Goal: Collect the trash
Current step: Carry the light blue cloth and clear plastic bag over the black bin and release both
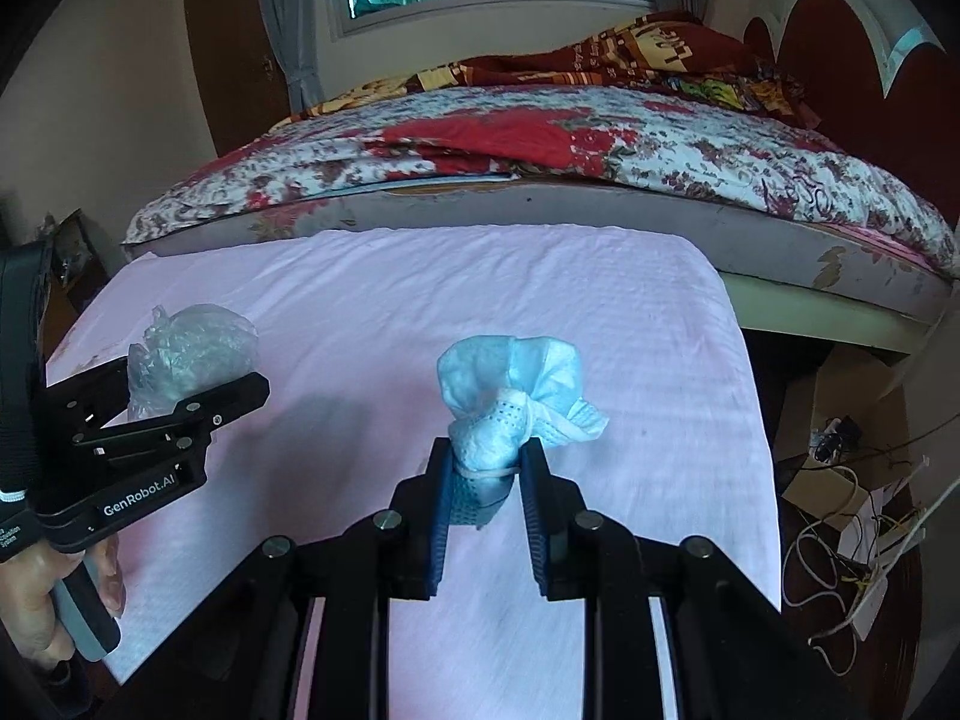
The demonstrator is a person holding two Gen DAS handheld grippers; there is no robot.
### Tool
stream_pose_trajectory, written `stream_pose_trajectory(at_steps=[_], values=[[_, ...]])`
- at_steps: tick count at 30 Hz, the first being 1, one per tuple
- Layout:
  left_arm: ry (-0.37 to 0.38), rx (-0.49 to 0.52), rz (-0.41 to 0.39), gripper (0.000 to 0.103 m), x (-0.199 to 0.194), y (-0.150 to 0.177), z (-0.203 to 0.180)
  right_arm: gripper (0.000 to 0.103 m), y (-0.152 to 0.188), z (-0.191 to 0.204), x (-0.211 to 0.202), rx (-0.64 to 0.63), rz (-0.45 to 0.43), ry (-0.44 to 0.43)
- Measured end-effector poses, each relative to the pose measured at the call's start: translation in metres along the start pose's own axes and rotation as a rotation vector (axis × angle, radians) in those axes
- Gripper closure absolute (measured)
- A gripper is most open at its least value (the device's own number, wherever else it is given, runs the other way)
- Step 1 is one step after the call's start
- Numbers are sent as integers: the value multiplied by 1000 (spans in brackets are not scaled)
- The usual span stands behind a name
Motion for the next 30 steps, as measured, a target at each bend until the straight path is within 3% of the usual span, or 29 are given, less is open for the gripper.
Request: stream_pose_trajectory(at_steps=[17, 30], values=[[42, 14, -69, 52, -87, 46, -42, 80, 64, 12, -136, -25, -92, -4], [114, 48, -106, 52, -124, 84, -97, 80, 122, -23, -224, -7, -163, 3]])
Point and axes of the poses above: each gripper's, at about its wrist camera, not at the fingertips, and x roughly the way its jaws point, z to its left, y to its underside, the point moved 2 cm from there along x, roughly the way its jaws point, and after that the axes turned 15 degrees about y, right-handed, at the moved point
